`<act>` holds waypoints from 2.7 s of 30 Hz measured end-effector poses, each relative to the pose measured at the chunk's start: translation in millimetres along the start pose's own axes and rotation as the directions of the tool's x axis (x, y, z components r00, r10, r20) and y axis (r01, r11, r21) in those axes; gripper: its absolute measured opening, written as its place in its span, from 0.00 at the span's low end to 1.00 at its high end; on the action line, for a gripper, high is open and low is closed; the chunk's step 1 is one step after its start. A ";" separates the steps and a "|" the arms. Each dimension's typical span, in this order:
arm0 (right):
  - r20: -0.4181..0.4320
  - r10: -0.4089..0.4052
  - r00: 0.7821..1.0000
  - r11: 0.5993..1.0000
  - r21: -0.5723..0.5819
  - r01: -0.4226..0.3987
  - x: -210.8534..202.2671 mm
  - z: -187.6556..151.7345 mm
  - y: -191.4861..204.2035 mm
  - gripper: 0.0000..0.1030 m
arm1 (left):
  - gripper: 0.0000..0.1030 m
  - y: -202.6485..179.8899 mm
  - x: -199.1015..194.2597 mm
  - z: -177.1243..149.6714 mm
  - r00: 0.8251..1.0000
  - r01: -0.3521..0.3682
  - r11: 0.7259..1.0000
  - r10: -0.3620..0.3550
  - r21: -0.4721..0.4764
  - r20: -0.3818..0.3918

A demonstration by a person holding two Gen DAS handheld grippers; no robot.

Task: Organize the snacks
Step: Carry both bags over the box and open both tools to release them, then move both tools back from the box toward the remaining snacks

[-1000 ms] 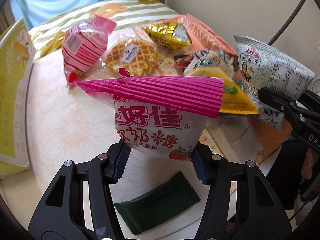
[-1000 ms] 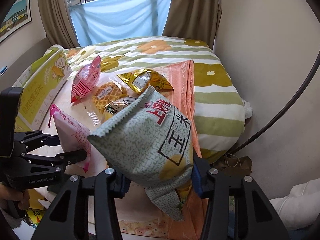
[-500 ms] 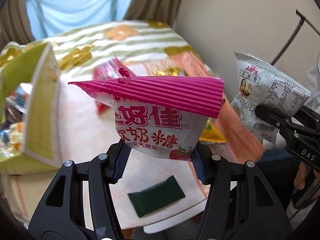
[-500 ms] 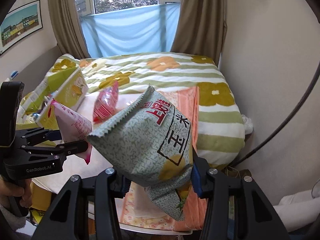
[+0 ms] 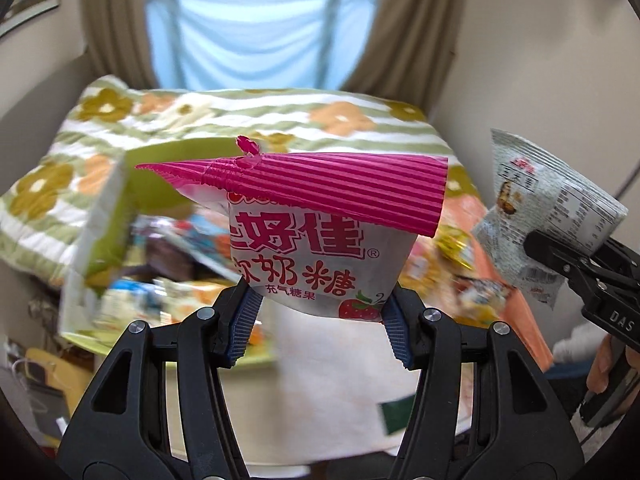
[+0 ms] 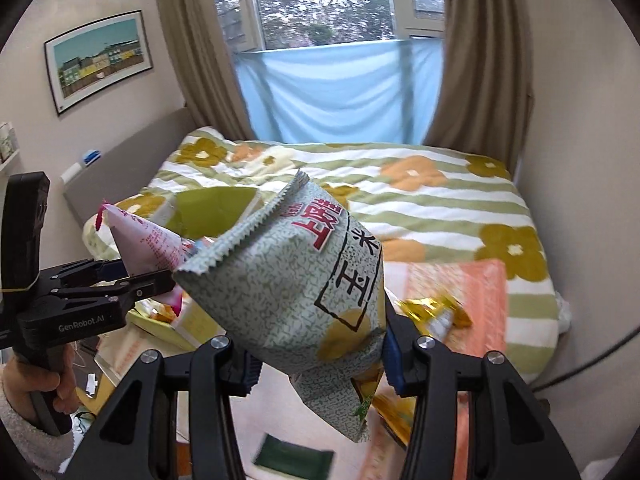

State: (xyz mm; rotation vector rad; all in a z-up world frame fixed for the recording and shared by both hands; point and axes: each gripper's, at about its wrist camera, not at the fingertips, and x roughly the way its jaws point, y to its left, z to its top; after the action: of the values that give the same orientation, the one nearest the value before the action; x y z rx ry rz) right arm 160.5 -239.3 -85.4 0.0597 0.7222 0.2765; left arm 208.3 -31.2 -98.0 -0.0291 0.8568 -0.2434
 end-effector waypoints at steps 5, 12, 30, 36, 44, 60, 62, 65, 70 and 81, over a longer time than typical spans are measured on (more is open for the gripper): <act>0.004 0.064 0.998 0.998 -0.022 -0.064 34.6 31.7 52.8 0.43 | 0.51 64.4 -0.8 19.9 0.999 -0.040 0.999 0.041 -0.029 0.005; -0.021 0.099 0.995 0.995 -0.016 -0.099 97.0 66.1 113.5 0.43 | 0.51 147.2 22.5 56.9 0.999 -0.033 0.998 0.032 -0.045 -0.024; -0.159 0.035 0.987 0.997 0.074 -0.023 205.9 100.3 159.8 0.43 | 0.51 226.5 148.6 106.0 0.977 0.023 1.000 -0.024 -0.006 -0.210; -0.203 0.053 0.978 0.998 0.051 -0.044 232.8 100.1 157.4 0.43 | 0.96 232.7 168.3 98.9 0.965 -0.026 0.999 0.019 -0.025 -0.261; -0.233 0.046 0.971 0.999 0.013 -0.044 247.6 101.9 155.2 0.43 | 1.00 242.1 141.7 74.5 0.967 -0.082 0.994 0.062 -0.073 -0.247; -0.198 0.081 0.977 0.996 -0.013 -0.085 242.6 98.0 168.3 0.96 | 1.00 244.3 98.0 52.7 0.972 -0.118 0.987 0.093 -0.108 -0.214; -0.207 0.099 0.973 0.995 0.012 -0.098 235.7 94.5 168.0 0.96 | 1.00 243.1 91.7 49.4 0.974 -0.108 0.987 0.082 -0.116 -0.209; -0.201 0.105 0.974 0.994 0.026 -0.102 222.5 92.5 169.0 0.96 | 1.00 238.9 79.6 48.6 0.979 -0.099 0.988 0.075 -0.115 -0.191; -0.150 0.093 0.984 0.996 0.032 -0.089 194.6 93.1 174.3 0.96 | 1.00 229.7 53.8 52.2 0.988 -0.081 0.993 0.069 -0.087 -0.135; -0.058 -0.002 0.998 0.994 0.108 0.008 108.7 72.6 162.9 0.96 | 1.00 186.0 15.3 44.5 0.996 0.059 0.998 -0.059 -0.015 -0.059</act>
State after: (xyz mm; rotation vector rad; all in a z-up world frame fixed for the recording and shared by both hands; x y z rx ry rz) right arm 248.9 -50.3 -76.7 0.1533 0.7948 0.2351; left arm 288.6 142.9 -103.1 -0.0601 0.9175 -0.2950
